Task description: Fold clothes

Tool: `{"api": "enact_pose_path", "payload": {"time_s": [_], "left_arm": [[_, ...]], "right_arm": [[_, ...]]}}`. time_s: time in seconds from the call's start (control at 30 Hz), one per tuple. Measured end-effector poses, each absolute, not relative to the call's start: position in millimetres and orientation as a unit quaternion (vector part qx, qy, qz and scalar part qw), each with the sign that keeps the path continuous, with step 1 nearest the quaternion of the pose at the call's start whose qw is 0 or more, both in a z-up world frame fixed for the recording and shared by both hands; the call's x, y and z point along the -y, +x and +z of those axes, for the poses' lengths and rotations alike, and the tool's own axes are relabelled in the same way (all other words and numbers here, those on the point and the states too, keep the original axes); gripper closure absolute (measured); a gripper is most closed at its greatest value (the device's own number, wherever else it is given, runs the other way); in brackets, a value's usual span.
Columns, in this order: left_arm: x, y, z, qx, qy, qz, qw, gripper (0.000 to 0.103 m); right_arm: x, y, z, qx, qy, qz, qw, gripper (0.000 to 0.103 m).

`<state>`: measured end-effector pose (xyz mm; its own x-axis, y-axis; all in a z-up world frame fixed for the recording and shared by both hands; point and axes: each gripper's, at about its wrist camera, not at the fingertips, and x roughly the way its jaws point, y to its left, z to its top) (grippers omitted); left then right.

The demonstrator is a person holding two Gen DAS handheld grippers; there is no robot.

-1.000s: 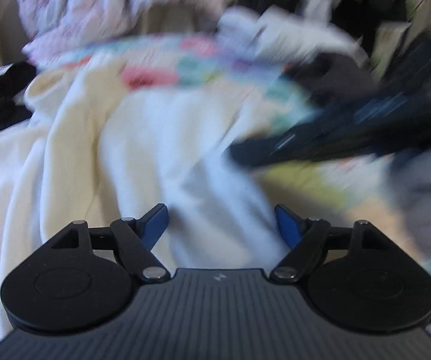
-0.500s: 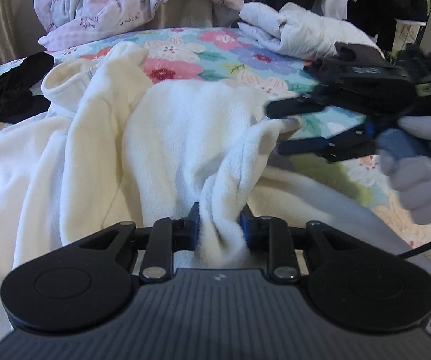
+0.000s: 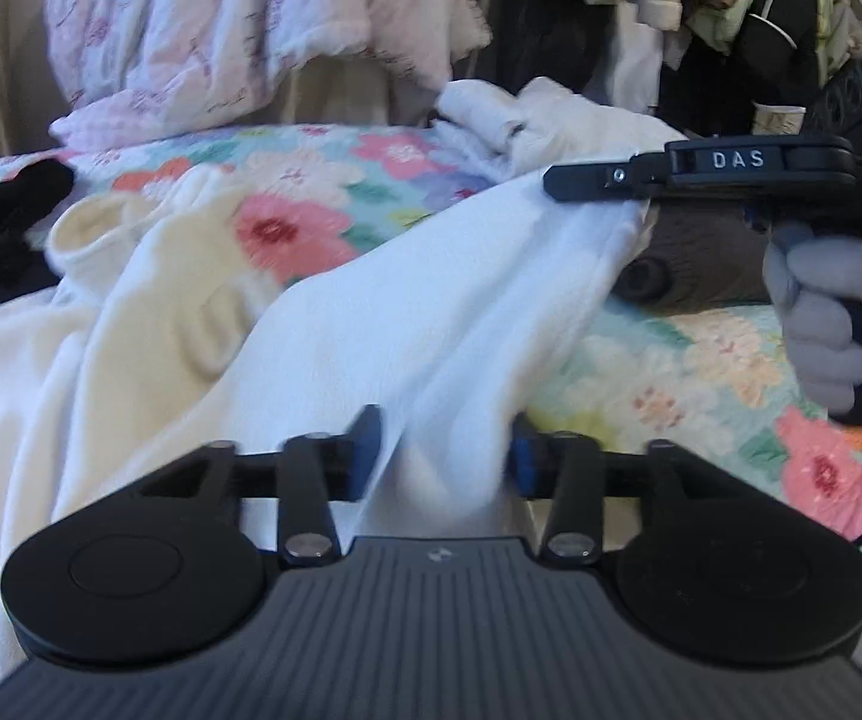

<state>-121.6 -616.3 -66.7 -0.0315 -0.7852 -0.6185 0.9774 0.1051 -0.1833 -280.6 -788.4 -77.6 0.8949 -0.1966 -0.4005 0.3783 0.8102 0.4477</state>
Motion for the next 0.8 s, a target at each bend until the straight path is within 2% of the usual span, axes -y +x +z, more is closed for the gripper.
{"api": "enact_pose_path", "payload": {"time_s": [0.17,0.33,0.53,0.67,0.8], "left_arm": [[632,-139,-50,-0.264,0.154,-0.681,0.665,0.044],[641,-129,-46,-0.251,0.139,-0.677,0.677,0.040],[640,-89,-71,-0.301,0.133,-0.646,0.689,0.039],[633,-65,-87,-0.313,0.154,-0.618,0.704,0.039],[621,-46,-101,-0.324,0.170,-0.595,0.716,0.039]], "right_arm": [[809,-314,-29,-0.217,0.140,-0.260,0.930,0.095],[834,-361,17,-0.230,0.020,-0.382,0.895,0.095],[892,-434,16,-0.242,0.007,-0.484,0.841,0.097],[928,-441,-8,-0.281,-0.014,-0.496,0.822,0.097],[930,-447,-13,-0.247,-0.018,-0.508,0.825,0.097]]}}
